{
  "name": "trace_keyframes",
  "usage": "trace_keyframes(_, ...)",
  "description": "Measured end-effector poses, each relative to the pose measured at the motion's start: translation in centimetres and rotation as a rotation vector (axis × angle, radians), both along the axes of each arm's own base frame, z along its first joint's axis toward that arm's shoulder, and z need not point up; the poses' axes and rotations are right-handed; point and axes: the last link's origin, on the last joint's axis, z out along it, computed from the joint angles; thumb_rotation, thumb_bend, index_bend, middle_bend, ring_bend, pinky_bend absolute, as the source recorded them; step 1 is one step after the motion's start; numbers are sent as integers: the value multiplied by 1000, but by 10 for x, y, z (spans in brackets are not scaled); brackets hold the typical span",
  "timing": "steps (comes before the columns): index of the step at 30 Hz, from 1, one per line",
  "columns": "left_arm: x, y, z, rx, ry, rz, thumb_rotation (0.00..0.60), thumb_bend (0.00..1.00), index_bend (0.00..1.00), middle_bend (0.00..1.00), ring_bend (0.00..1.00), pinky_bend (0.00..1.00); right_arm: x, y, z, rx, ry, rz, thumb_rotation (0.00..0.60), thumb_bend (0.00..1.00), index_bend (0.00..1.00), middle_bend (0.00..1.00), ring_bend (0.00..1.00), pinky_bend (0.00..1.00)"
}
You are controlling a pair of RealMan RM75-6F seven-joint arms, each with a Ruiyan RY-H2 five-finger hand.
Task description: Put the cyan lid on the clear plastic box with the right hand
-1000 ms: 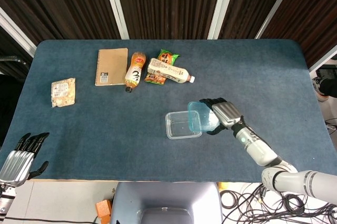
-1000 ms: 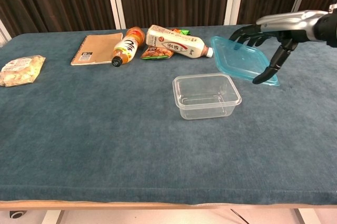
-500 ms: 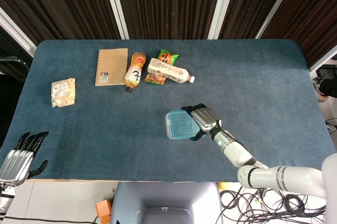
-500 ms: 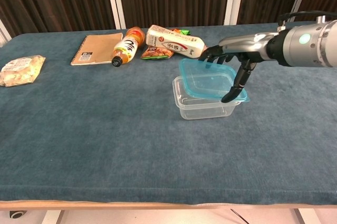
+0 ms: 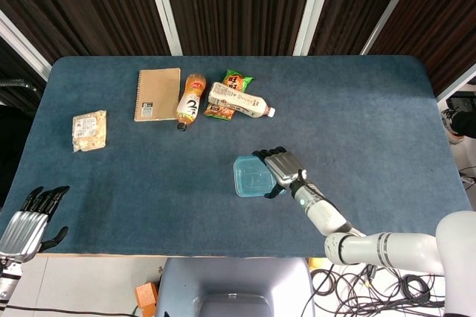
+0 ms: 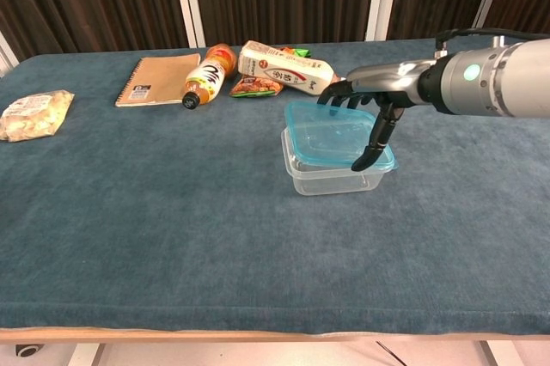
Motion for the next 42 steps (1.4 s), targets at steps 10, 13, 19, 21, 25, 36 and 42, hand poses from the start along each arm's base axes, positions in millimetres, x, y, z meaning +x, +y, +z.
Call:
trace_keyframes(10, 0, 0, 0, -1, -1, 4, 600, 321, 0, 122, 147, 92, 0, -3, -5, -7, 0, -13, 600, 39, 648, 365, 199, 112)
trace_keyframes(13, 0, 0, 1, 1, -4, 4, 600, 321, 0, 123, 148, 92, 0, -3, -6, -4, 2, -15, 600, 39, 642, 365, 199, 112)
trace_keyframes(19, 0, 0, 0, -2, -5, 1, 600, 322, 0, 123, 148, 93, 0, -2, -10, 12, 10, -12, 600, 39, 480, 293, 130, 76)
trace_keyframes(21, 0, 0, 1, -1, -4, 2, 600, 322, 0, 122, 149, 92, 1, -2, -10, 14, 11, -12, 600, 39, 390, 236, 90, 54)
trace_keyframes(25, -1, 0, 2, 2, -5, 3, 600, 321, 0, 123, 149, 92, 1, -2, -11, 14, 16, -15, 600, 39, 192, 115, 16, 9)
trace_keyframes(36, -1, -1, 3, 3, -10, 4, 600, 322, 0, 122, 150, 92, 0, -1, -11, 23, 35, -23, 600, 39, 32, 23, 0, 0)
trace_keyframes(42, 0, -2, 5, 7, -9, 2, 600, 321, 0, 123, 151, 93, -1, 0, -6, 15, 37, -19, 600, 39, 13, 9, 0, 0)
